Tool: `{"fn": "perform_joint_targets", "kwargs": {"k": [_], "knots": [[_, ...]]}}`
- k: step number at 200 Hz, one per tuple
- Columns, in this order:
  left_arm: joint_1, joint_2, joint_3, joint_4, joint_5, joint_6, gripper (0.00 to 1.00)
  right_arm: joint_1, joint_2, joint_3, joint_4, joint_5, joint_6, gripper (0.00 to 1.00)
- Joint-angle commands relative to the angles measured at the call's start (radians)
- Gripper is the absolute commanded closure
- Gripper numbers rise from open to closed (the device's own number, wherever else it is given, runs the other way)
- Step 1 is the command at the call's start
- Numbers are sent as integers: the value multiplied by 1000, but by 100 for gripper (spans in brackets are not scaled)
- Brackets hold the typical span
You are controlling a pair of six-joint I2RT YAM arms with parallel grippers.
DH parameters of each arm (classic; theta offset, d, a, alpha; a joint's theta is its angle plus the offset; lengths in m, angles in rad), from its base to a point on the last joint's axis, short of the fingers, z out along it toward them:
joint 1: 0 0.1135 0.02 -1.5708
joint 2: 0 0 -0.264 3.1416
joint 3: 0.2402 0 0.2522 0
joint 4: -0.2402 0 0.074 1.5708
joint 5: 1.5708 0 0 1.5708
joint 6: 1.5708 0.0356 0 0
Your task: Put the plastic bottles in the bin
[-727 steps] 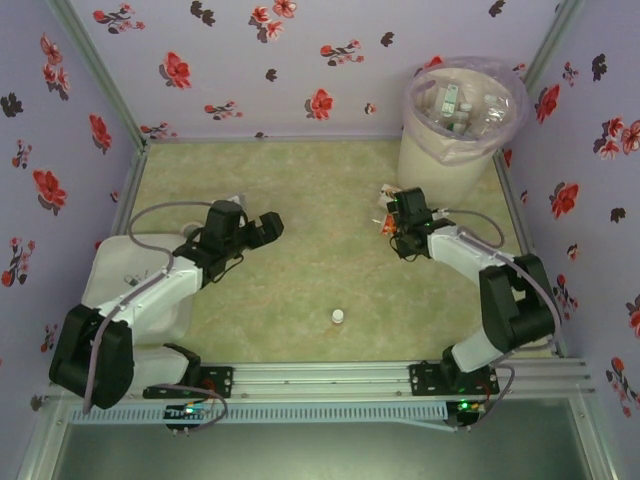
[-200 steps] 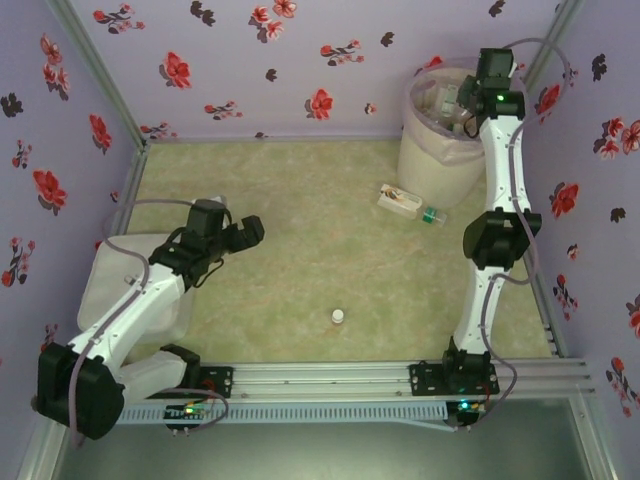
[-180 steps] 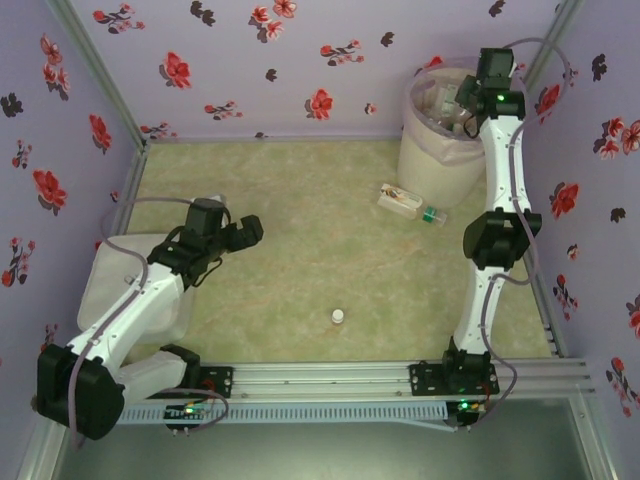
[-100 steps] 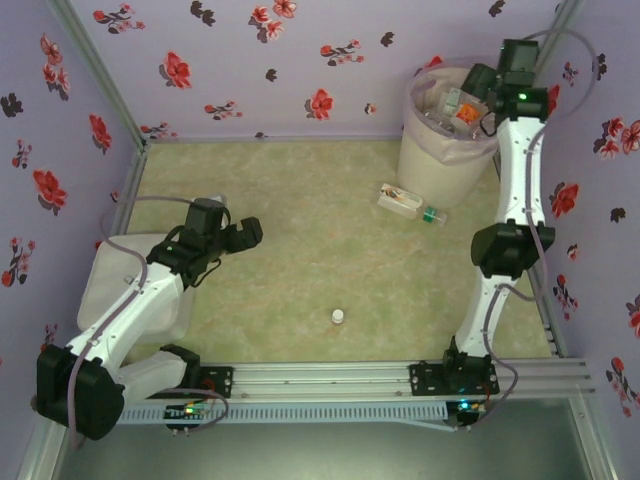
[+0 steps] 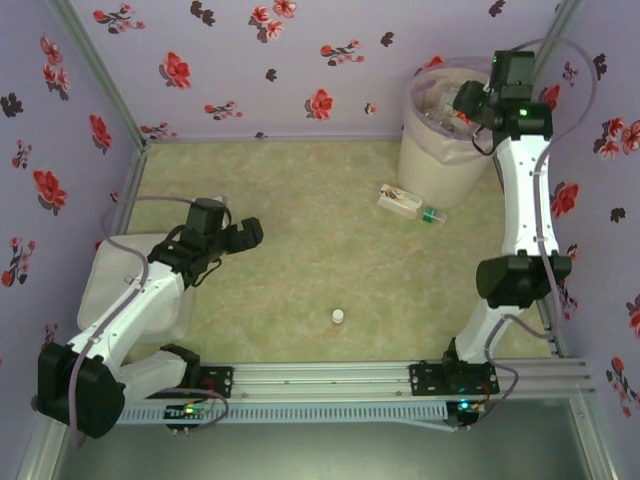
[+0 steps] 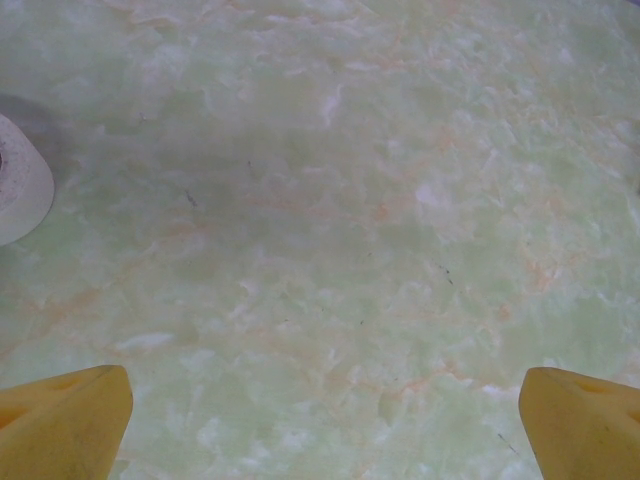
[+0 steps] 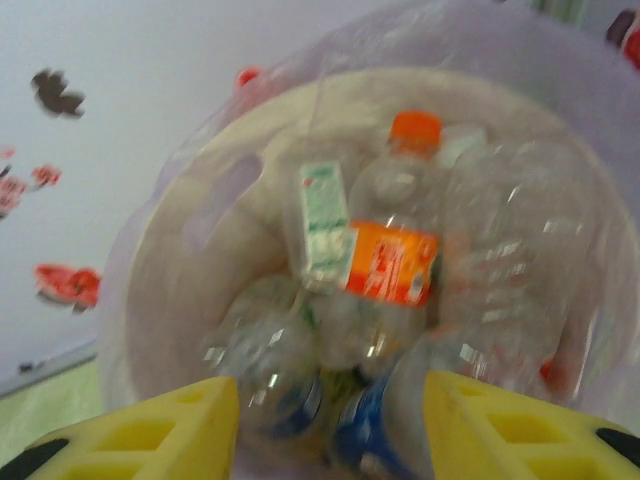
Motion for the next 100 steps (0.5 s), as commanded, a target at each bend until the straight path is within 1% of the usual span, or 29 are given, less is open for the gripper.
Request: {"fn": "perform_joint_targets", "kwargs": {"k": [1, 10, 26, 35, 55, 72, 85, 100], "knots": [[9, 21, 11, 0, 9, 17, 0, 28, -129, -85, -4, 0, -49, 47], [10, 32, 12, 0, 10, 20, 0, 72, -160, -129, -13, 17, -119, 45], [10, 51, 21, 3, 17, 20, 0, 185, -206, -206, -39, 157, -282, 41], [9, 62, 24, 8, 20, 18, 0, 230, -224, -242, -60, 199, -357, 38], [10, 90, 25, 36, 22, 6, 0, 280, -266, -342, -74, 186, -437, 34], [9, 120, 24, 70, 24, -11, 0, 310, -294, -450, -56, 141, -503, 29], [10, 150, 31, 86, 31, -19, 0, 332, -289, -534, -57, 79, -633, 22], [8, 175, 48, 87, 45, -19, 0, 377, -258, -596, -57, 130, -755, 16]]}}
